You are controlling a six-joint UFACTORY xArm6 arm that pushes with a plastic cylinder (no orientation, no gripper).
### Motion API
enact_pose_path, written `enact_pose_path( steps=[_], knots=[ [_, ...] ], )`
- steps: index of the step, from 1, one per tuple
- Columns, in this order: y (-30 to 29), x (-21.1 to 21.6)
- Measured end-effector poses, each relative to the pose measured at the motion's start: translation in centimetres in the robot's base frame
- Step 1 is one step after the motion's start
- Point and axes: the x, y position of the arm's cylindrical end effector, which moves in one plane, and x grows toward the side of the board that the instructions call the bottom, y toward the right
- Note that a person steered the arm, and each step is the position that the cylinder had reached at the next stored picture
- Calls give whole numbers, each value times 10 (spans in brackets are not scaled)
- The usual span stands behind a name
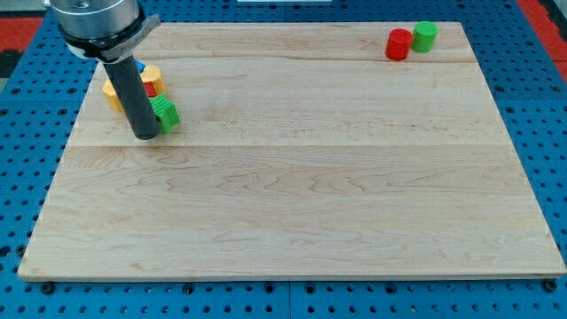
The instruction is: Point at the blue triangle
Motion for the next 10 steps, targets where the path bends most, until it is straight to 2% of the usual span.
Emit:
enact_pose_path(
  steps=[1,3,4,5,7,8,10],
  knots=[
    [0,-2],
    [109,24],
    [154,-14],
    [161,-64],
    [124,-145],
    [93,-171],
    [21,-191]
  ],
)
